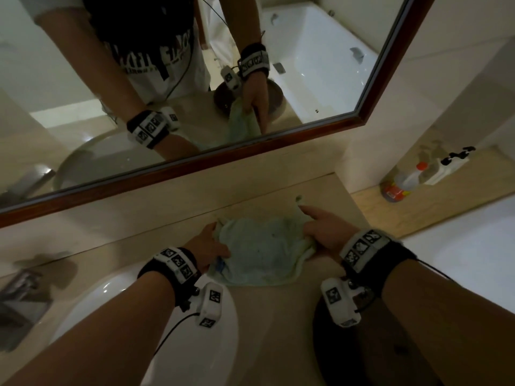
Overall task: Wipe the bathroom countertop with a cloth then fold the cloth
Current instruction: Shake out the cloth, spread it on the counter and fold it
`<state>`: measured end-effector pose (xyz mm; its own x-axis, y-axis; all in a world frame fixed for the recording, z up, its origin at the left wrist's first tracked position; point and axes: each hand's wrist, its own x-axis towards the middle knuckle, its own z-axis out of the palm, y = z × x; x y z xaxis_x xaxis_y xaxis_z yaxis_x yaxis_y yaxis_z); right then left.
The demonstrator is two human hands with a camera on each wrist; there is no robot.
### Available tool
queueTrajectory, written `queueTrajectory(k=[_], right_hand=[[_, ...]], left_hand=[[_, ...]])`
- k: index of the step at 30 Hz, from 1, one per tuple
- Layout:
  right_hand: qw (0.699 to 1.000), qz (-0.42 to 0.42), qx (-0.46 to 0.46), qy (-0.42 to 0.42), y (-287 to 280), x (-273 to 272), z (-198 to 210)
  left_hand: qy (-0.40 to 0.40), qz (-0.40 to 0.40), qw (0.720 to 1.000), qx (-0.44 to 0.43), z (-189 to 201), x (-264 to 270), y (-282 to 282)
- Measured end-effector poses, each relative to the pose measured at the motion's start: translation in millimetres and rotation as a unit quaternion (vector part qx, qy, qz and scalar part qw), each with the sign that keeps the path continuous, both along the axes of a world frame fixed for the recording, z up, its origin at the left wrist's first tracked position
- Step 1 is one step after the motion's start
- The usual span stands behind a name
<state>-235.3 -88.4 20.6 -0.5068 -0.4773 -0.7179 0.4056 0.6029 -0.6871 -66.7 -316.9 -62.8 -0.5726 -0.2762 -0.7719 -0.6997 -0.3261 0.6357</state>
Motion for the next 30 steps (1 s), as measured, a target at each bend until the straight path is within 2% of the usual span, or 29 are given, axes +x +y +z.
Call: queueTrajectory(k=[2, 4, 6, 8, 11, 14, 17, 19, 24, 30], right_hand=[[0.998, 0.056, -0.021, 0.031, -27, 24, 9], [0.985, 0.147, -0.024, 0.089, -51, 53, 9], [0.971, 0.225, -0.010, 0.081, -70, 78, 2], [0.968, 0.242, 0.025, 0.064, -82, 87, -13], [0.968, 0.190, 0.111, 0.122, -81, 65, -37], [0.954, 0.180, 0.170, 0.169, -74, 44, -62], [0.958, 0.135, 0.210, 0.139, -73, 39, -67], [0.953, 0.139, 0.232, 0.137, -73, 38, -76], [0.964, 0.149, 0.193, 0.107, -73, 43, -75], [0.994, 0.059, 0.088, -0.010, -67, 57, -58]], left_hand=[[0.009, 0.025, 1.000, 0.017, -2, 2, 1], [0.033, 0.059, 0.997, 0.035, 17, 5, 12], [0.030, 0.103, 0.993, 0.046, 23, 6, 16], [0.003, 0.151, 0.987, 0.060, 22, 11, 15], [-0.012, 0.119, 0.993, 0.018, 17, 17, 14], [-0.036, 0.073, 0.996, -0.024, 7, 20, 18], [-0.043, 0.097, 0.994, 0.003, 13, 20, 22], [-0.031, 0.123, 0.991, 0.039, 19, 22, 27], [0.020, 0.182, 0.981, 0.060, 26, 37, 38], [0.064, 0.201, 0.975, 0.069, 49, 58, 43]])
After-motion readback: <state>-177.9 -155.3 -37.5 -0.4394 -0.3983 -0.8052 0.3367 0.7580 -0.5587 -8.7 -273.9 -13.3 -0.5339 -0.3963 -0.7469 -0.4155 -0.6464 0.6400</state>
